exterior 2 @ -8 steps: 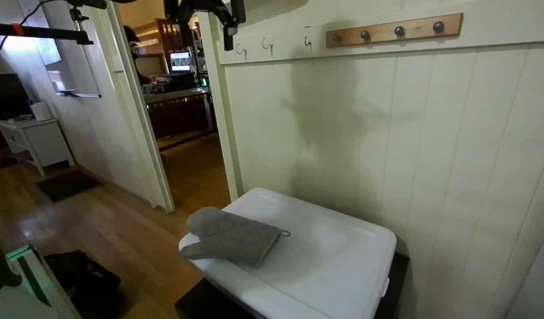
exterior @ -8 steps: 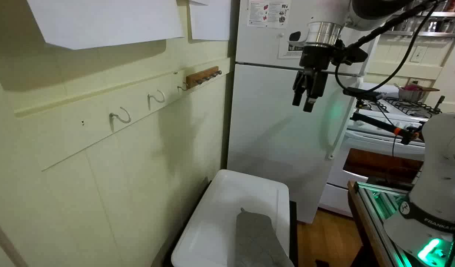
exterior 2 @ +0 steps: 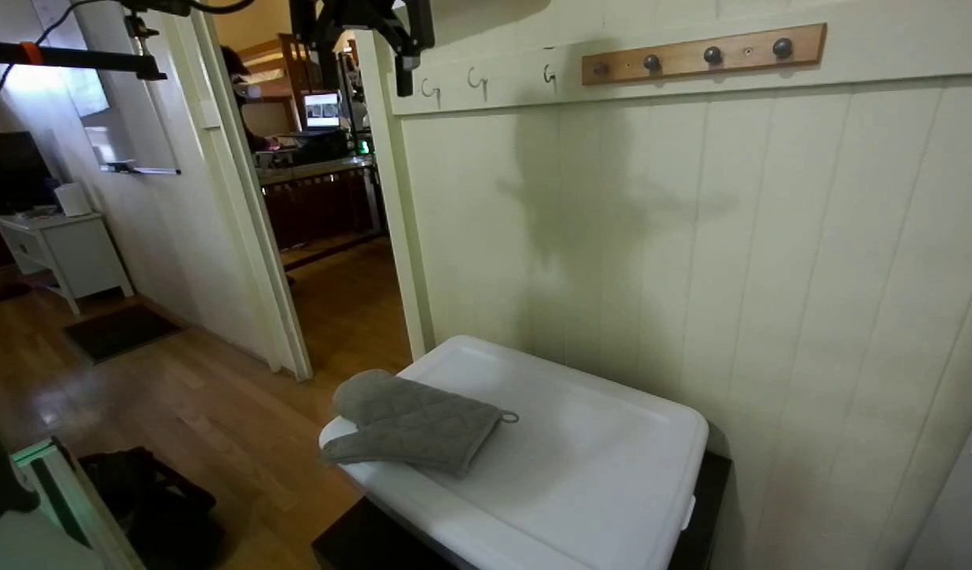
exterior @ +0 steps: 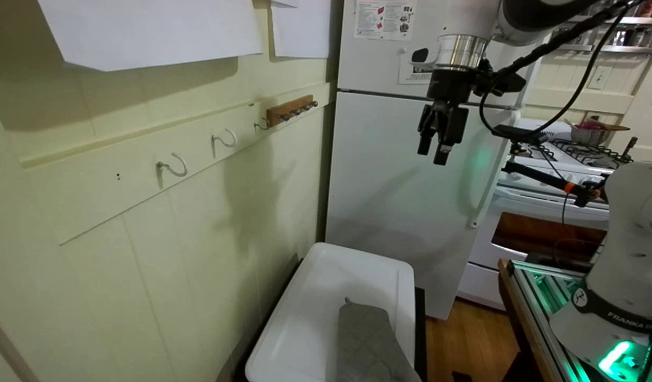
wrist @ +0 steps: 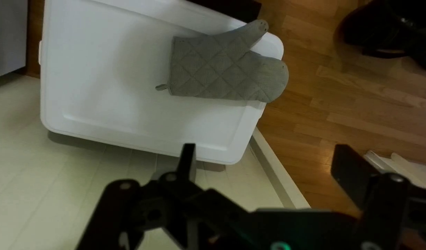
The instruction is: Hang the mitten on the first left hook
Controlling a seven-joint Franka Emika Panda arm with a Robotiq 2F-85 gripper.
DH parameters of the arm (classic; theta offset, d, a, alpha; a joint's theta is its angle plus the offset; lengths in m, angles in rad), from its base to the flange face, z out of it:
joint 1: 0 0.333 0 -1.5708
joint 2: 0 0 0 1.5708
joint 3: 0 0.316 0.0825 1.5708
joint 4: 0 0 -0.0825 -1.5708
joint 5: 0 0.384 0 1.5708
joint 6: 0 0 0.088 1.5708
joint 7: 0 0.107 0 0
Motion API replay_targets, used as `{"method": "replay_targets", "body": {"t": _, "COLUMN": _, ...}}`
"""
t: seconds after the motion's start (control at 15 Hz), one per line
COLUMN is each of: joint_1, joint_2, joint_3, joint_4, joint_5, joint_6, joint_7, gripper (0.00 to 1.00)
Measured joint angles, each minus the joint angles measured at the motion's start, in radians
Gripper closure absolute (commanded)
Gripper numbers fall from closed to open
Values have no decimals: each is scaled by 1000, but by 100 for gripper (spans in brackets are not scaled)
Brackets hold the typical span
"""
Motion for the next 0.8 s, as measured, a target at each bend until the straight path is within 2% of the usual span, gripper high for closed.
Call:
{"method": "replay_targets", "body": {"t": 0.27, "joint_1": 6, "joint_2": 80, "joint_3": 103, "joint_4": -25, "joint_5": -8, "joint_6": 118, "joint_7": 58, "gripper": 0}}
{"method": "replay_targets", "body": {"t": 0.47, "joint_1": 12, "joint_2": 141, "joint_3": 164, "joint_4": -73, "joint_5": -12, "joint_6": 317, "joint_7": 104, "gripper": 0}}
{"method": "replay_targets", "body": {"t": 0.67, "joint_1": 26, "joint_2": 195, "joint_3": 181, "joint_4": -146, "joint_5": -7, "joint_6": 563, "joint_7": 115, "gripper": 0}}
{"method": "replay_targets", "body": {"t": 0.8, "joint_1": 35, "joint_2": 219, "joint_3": 180, "joint_4": -170, "joint_5": -3, "joint_6": 627, "joint_7": 115, "gripper": 0}}
